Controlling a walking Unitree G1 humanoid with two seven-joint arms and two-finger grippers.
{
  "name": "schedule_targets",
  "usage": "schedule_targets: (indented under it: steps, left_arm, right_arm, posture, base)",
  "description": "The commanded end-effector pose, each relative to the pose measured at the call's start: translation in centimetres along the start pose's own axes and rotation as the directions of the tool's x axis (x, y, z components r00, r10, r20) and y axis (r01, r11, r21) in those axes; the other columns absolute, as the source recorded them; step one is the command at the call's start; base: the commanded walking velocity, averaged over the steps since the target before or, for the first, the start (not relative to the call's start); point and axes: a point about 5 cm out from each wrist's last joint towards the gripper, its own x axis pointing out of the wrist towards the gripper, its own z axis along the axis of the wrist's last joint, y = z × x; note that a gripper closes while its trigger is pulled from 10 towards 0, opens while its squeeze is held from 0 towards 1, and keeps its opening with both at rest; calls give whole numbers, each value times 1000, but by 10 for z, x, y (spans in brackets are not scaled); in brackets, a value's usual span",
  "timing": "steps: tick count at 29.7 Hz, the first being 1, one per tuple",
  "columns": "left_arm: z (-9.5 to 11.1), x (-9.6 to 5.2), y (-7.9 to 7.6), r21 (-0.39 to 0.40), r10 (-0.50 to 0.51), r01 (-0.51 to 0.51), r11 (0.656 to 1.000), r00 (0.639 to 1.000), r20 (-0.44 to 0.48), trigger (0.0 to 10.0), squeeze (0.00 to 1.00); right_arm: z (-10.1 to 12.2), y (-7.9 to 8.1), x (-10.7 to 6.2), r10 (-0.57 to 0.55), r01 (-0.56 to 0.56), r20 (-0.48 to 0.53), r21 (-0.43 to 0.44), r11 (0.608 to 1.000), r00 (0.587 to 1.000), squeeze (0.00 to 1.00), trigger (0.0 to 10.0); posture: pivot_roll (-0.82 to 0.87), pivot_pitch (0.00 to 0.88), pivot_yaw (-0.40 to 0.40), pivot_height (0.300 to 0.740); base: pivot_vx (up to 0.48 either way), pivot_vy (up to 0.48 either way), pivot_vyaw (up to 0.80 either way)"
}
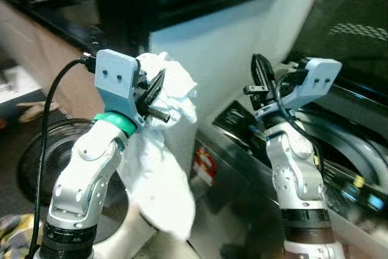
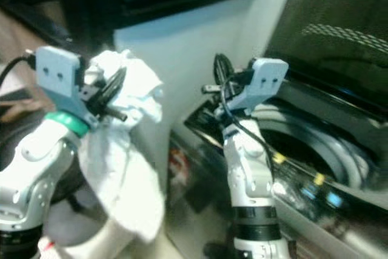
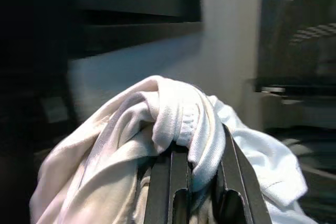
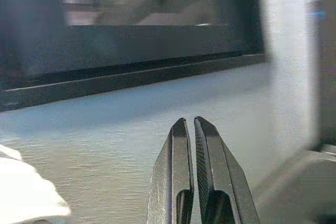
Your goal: Clothes washing
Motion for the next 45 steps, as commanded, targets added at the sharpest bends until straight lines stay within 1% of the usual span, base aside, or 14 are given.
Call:
schedule_targets:
  steps: [1,45]
  left_arm:
    - [3,0,-3,14,-13,13,1000,1000,18,10000,0]
    - [5,2,1,-6,12,-11,1000,1000,25,10000,0]
  right_arm:
    - [0,-2,0,-10,10,-2,5,1000,1000,0,10000]
    - [1,-1,2,-9,9,5,8,1000,1000,0,10000]
  posture:
    - [81,8,4,731]
    - [83,6,6,731]
  base:
    - [0,0,-800]
    - [0,0,-800]
